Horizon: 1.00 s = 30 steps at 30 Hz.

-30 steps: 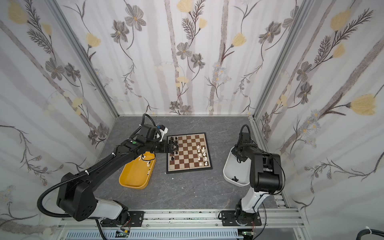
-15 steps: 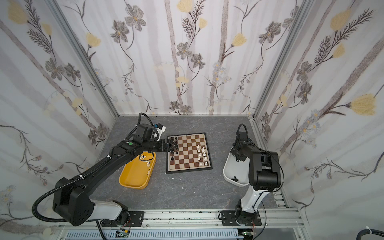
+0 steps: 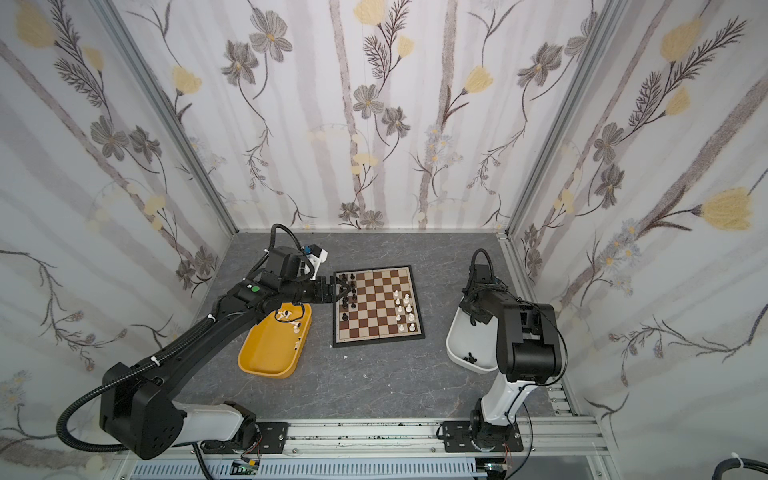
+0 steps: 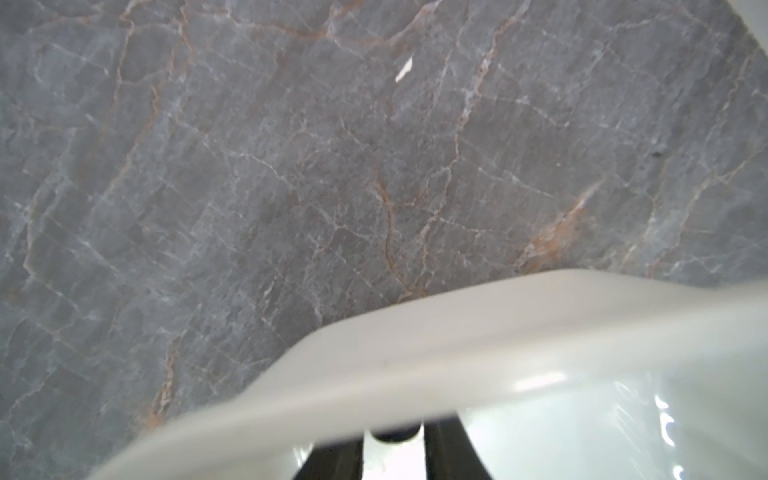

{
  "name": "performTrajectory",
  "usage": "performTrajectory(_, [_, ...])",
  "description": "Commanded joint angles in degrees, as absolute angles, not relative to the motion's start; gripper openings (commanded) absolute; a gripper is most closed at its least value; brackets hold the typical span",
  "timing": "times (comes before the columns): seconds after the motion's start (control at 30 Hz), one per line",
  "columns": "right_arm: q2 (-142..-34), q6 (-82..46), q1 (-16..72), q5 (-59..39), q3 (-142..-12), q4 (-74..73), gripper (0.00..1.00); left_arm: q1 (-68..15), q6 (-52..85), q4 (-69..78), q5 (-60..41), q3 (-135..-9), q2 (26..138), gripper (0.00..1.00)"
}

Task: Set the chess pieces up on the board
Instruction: 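Lower the right gripper around the black knight and close on it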

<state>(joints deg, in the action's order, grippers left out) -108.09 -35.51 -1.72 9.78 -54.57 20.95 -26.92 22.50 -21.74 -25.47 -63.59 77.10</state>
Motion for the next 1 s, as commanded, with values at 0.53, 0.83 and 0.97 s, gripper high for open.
performTrajectory(0.53, [-96.80,-30.44,-1.41,7.58,-52.82,27.61,0.36,-25.73,25.58,-19.05,-26.41,-63.89,77.16,0.88])
performTrajectory(0.83, [-102.53,-30.03,0.00,6.05,-52.80,27.42,0.44,-25.67,25.43,-18.67,-26.56,-63.15,77.06,0.88])
performTrajectory(0.97, [-104.03,-30.41,0.00,7.19,-53.69,27.55,0.42,-25.58,25.43,-18.51,-26.64,-63.06,76.93,0.88])
